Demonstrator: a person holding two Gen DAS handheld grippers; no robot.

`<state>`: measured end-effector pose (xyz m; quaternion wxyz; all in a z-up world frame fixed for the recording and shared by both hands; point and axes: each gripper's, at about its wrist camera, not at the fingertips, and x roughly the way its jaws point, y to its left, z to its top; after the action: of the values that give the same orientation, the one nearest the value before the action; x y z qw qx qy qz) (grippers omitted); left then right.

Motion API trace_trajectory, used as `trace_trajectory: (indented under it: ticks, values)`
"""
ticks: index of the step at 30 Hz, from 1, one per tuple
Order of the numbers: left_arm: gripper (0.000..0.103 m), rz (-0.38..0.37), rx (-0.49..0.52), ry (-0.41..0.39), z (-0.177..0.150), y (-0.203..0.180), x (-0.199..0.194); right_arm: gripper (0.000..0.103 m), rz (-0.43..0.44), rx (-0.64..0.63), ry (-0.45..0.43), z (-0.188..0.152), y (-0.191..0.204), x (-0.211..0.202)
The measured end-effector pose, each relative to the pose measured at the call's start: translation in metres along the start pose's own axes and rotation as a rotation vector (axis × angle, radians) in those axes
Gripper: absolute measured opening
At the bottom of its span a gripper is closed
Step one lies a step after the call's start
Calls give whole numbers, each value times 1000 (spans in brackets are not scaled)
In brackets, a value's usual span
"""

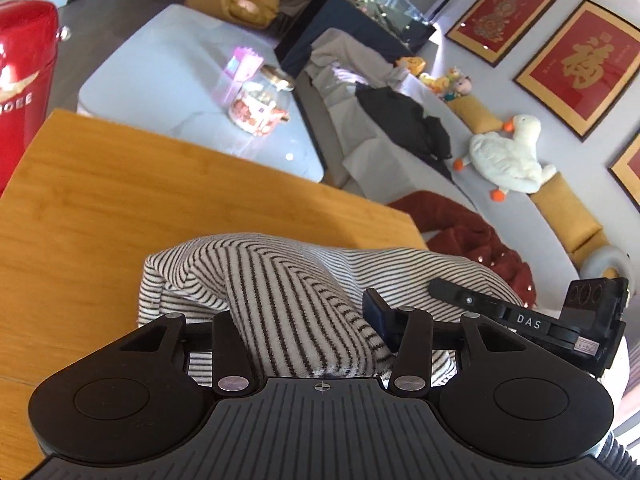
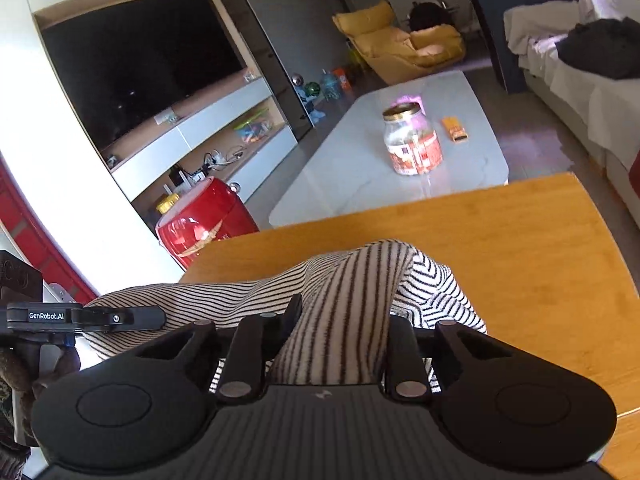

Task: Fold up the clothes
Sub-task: 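Fold the hem over toward the collar with the right gripper while the left gripper pinches the shirt edge, then open both grippers and press the folded striped shirt flat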

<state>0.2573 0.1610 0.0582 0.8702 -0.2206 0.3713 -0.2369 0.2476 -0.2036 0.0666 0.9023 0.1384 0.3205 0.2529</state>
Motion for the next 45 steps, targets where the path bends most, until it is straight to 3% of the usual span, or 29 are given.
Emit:
trace_trajectory:
  ticks: [10, 14, 17, 19, 23, 26, 28, 30, 33, 36, 41, 45]
  values:
    - [49, -75, 27, 57, -54, -18, -33, 22, 3, -30, 78, -49, 6, -33]
    - [49, -42, 9, 107, -79, -6, -28, 23, -62, -68, 127, -73, 3, -32]
    - [52, 50, -2, 150, -95, 11, -18, 42, -133, -144, 131, -85, 0, -30]
    - [55, 58, 8, 127, -96, 14, -25, 59, -186, -209, 107, -82, 6, -36]
    - [65, 171, 74, 41, -84, 3, -52, 83, -273, -289, 34, -68, 11, -52]
    - [79, 148, 107, -46, -76, -19, -78, 92, -236, -250, -11, -57, 7, -65]
    - [84, 76, 125, -70, -78, -34, -88, 102, -189, -262, -5, -57, 10, -66]
    - [90, -7, 141, -50, -83, -47, -88, 102, -199, -344, 45, -65, 18, -56]
    - [93, -76, 122, 51, -96, -50, -64, 102, -343, -476, 131, -87, 19, -29]
    - [90, -19, 78, 137, -109, -36, -36, 103, -346, -430, 121, -95, 14, -30]
    - [89, 26, 112, 105, -97, -24, -25, 103, -308, -408, 123, -91, 21, -42]
    - [87, 155, 150, 24, -75, -14, -10, 103, -246, -329, 52, -71, 22, -48]
